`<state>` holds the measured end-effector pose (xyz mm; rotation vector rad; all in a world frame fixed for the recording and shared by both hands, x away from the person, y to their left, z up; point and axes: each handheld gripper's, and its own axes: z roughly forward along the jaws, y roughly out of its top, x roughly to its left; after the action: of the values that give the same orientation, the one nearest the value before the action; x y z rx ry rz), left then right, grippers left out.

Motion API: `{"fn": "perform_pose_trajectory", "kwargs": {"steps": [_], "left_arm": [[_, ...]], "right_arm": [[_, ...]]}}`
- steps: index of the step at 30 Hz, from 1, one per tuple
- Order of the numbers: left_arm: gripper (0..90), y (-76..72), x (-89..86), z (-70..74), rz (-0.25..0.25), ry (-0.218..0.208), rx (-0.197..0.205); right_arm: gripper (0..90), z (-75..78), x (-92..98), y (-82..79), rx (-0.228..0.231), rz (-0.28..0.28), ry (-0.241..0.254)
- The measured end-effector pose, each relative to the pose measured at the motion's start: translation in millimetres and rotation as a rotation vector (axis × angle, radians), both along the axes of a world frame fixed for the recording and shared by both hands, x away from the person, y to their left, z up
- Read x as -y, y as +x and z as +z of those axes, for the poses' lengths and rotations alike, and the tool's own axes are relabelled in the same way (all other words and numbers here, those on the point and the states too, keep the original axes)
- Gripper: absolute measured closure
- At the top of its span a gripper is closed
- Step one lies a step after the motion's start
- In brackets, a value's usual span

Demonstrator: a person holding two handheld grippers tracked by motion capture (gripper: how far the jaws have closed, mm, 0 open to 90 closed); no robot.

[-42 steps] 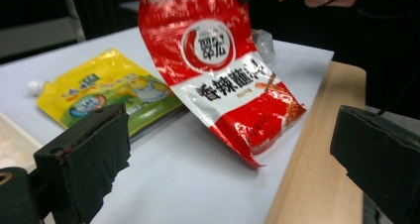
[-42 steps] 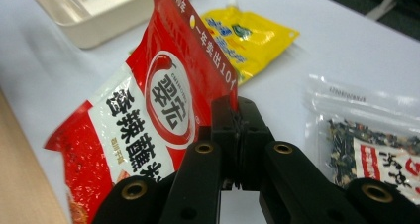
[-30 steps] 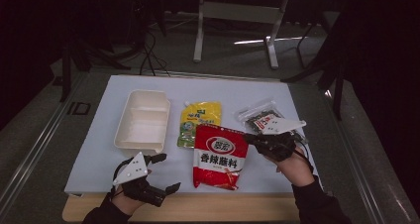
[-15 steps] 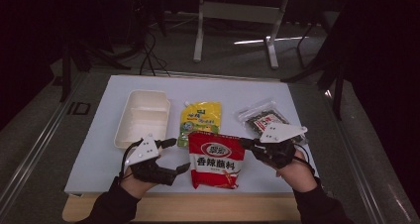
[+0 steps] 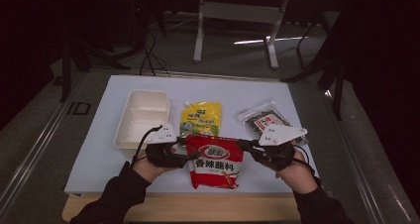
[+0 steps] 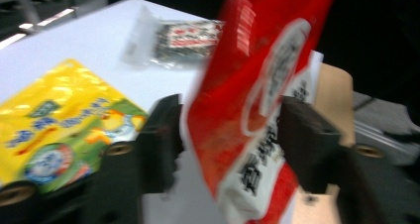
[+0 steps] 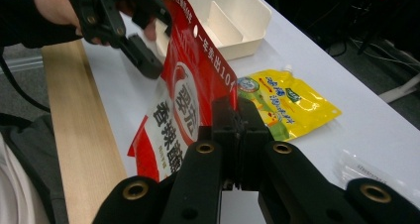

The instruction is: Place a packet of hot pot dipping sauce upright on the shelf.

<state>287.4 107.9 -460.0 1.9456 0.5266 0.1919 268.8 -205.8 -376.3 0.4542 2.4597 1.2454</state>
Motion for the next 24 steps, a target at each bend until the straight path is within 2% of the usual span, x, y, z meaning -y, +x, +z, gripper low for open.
{"fn": "perform_pose_trajectory", "kwargs": {"steps": [2,5,10,11,12,18,21,24], "left_arm": [[54.9,-1.6,1.1,-1.9,-0.01,-0.001,0.007],[65.8,-1.4,-0.3,-2.2,-0.031,-0.016,-0.005],[82.2,-1.5,-0.8,-2.2,-0.063,-0.006,-0.002],[85.8,-1.3,-1.4,-2.2,-0.085,-0.013,-0.008],[88.3,-2.3,-1.5,-2.3,-0.089,-0.014,0.002],[90.0,-7.4,-0.6,1.7,-0.12,-0.014,0.016],[90.0,-10.7,-0.1,4.2,-0.143,-0.026,0.015],[90.0,-13.5,1.2,7.7,-0.163,-0.039,0.013]], "right_arm": [[89.2,-0.2,-0.1,0.2,-0.002,-0.003,0.001],[89.2,-1.0,1.6,1.6,-0.016,-0.002,0.016],[89.2,-1.9,3.4,1.2,-0.011,-0.013,0.007],[89.2,-2.2,4.3,1.6,-0.016,-0.01,0.014],[89.2,-2.6,5.1,1.7,-0.017,-0.015,0.013],[89.1,-2.7,7.7,1.8,-0.017,-0.019,0.019],[88.3,-0.5,9.6,1.8,-0.039,-0.021,0.032],[80.4,0.1,11.1,3.0,-0.046,-0.036,0.05]]}}
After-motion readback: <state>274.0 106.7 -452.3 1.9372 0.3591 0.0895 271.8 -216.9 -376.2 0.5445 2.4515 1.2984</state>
